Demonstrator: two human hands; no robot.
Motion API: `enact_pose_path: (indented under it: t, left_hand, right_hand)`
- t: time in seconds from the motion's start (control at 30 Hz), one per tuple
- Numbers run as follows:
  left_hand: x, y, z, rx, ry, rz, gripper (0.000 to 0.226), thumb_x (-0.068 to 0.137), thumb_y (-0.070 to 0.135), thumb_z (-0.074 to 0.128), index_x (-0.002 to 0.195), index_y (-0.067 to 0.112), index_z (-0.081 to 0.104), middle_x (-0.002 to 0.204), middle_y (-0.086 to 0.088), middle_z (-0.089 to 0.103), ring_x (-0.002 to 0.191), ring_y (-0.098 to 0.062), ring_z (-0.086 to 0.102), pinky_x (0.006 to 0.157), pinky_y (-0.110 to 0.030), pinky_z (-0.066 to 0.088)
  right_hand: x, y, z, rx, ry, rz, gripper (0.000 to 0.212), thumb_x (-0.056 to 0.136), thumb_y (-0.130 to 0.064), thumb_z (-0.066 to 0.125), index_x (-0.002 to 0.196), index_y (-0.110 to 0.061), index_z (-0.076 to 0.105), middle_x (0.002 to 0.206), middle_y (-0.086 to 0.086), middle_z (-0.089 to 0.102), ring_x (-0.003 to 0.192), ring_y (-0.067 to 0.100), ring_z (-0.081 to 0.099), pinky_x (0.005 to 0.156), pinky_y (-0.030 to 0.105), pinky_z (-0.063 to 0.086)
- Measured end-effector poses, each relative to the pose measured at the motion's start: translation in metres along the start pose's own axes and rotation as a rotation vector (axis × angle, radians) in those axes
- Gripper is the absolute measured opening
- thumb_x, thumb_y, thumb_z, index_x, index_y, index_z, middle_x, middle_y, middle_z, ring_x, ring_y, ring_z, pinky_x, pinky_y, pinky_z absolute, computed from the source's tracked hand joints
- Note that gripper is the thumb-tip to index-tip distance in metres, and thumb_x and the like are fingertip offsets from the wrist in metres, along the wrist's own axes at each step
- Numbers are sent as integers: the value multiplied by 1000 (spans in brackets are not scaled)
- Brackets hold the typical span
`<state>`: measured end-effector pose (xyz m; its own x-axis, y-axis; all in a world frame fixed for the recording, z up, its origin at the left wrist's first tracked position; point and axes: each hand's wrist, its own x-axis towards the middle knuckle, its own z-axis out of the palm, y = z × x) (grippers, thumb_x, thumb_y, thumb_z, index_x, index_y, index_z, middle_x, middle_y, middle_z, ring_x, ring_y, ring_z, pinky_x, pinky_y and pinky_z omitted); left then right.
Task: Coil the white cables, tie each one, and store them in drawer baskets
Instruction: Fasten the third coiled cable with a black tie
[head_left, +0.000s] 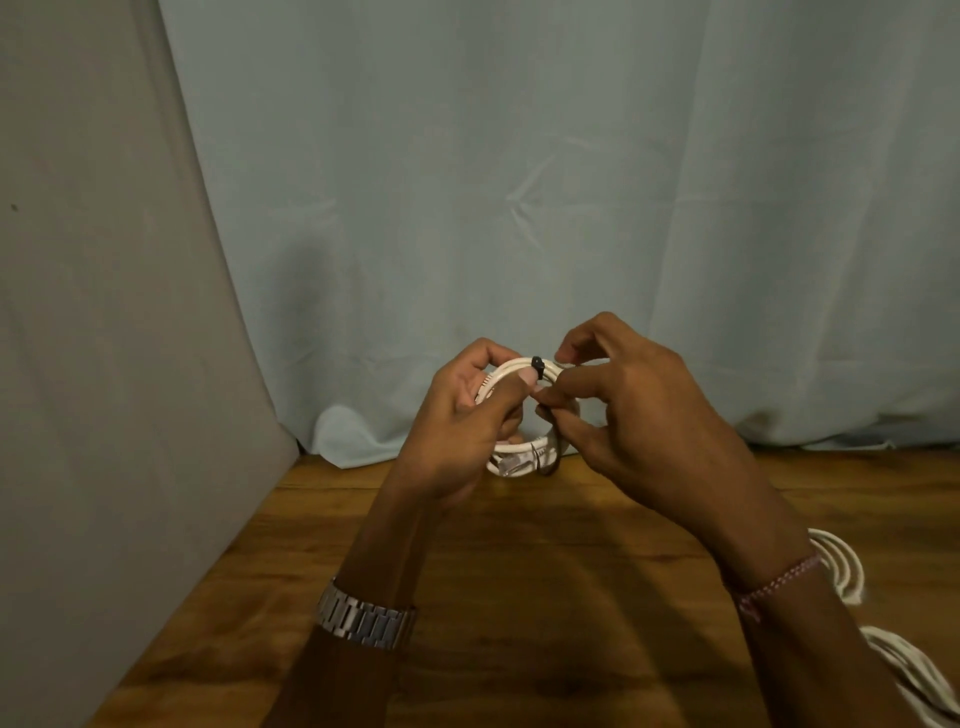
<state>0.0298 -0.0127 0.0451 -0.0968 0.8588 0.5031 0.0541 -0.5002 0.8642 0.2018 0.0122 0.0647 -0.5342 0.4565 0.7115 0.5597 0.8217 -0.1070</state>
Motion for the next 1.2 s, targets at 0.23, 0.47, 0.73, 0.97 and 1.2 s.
enact_pose_path:
  t: [0.23,0.47,0.73,0.97,1.2]
  left_hand:
    - [1,0,-5,39,25,25,11,100,12,58,101,1,61,68,-6,53,53,-10,41,51,-29,33]
    - [1,-3,-3,101,-48,26,14,100,13,59,107,0,61,62,12,60,50,-5,51,51,-25,41]
    - [0,-5,1,209,-90,59,12,100,18,60,105,8,64,79,-2,69,62,-4,61,58,-21,47]
    - [-2,-6,9,230,-131,84,10,100,14,60,107,7,62,71,10,65,56,-3,55,53,-24,46]
    - [-3,-1,8,234,-120,105,12,101,14,58,109,5,60,68,14,64,56,-2,58,52,-20,45]
  right_hand:
    - [0,-2,-9,161,-64,79,28,89,-30,73,117,-31,76,132,-9,65,113,7,61,99,29,54]
    - [8,3,9,344,122,300,42,74,-24,88,99,-21,54,85,-11,65,81,1,65,67,25,58]
    - [7,1,26,91,157,312,40,86,-42,73,113,-25,48,71,-1,66,62,15,61,60,41,56]
    - [5,2,26,-74,89,308,18,91,-29,67,108,-23,67,78,3,68,69,17,56,56,26,41]
    - [9,7,21,137,74,339,24,88,-22,72,112,-24,76,95,-6,76,81,7,63,68,15,49]
